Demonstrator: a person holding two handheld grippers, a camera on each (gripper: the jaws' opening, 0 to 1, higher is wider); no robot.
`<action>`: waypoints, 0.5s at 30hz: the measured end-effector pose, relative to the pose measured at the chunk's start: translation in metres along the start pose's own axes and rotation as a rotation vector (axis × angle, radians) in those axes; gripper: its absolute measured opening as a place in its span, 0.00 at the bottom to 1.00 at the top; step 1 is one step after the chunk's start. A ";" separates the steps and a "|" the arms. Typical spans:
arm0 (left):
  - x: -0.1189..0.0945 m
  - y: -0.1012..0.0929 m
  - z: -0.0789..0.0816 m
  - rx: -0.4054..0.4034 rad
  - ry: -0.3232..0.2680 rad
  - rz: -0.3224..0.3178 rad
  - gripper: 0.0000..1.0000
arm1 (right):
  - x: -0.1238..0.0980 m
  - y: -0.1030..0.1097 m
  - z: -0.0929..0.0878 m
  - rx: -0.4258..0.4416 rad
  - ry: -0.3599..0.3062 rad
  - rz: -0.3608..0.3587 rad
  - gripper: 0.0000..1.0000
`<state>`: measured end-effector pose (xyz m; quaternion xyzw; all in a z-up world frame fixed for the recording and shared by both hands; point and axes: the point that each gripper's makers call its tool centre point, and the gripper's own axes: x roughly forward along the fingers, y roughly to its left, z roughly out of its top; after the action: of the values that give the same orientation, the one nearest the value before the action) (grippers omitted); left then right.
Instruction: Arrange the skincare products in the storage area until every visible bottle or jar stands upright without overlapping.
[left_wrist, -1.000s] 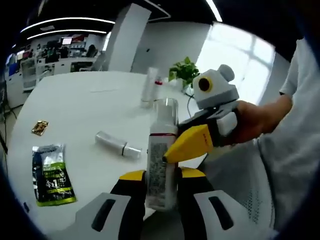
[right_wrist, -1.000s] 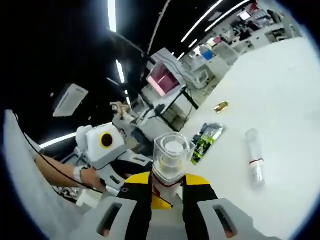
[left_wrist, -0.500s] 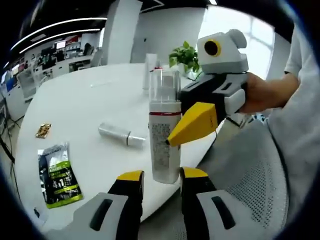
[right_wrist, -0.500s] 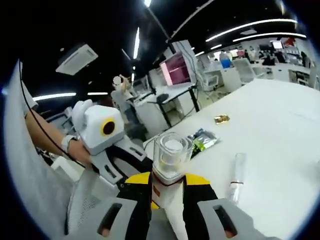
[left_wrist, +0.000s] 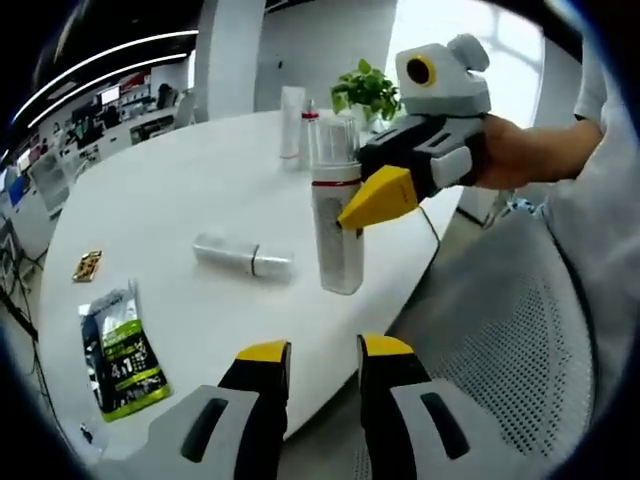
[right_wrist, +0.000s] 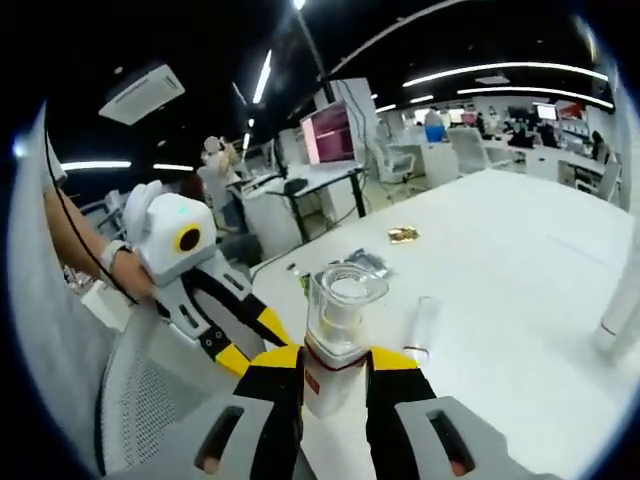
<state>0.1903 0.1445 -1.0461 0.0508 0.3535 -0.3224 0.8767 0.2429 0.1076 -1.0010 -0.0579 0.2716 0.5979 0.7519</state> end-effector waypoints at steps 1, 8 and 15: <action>0.001 -0.001 -0.001 0.005 0.004 -0.003 0.23 | -0.001 -0.001 0.000 -0.003 0.001 -0.005 0.16; 0.005 -0.006 -0.011 0.054 0.057 -0.009 0.23 | -0.012 -0.009 -0.007 -0.040 -0.002 -0.082 0.16; 0.010 -0.010 -0.024 0.080 0.122 -0.030 0.24 | -0.026 -0.018 -0.018 -0.058 -0.011 -0.153 0.16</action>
<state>0.1754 0.1395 -1.0691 0.1001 0.3936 -0.3458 0.8458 0.2497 0.0731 -1.0080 -0.0968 0.2447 0.5467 0.7949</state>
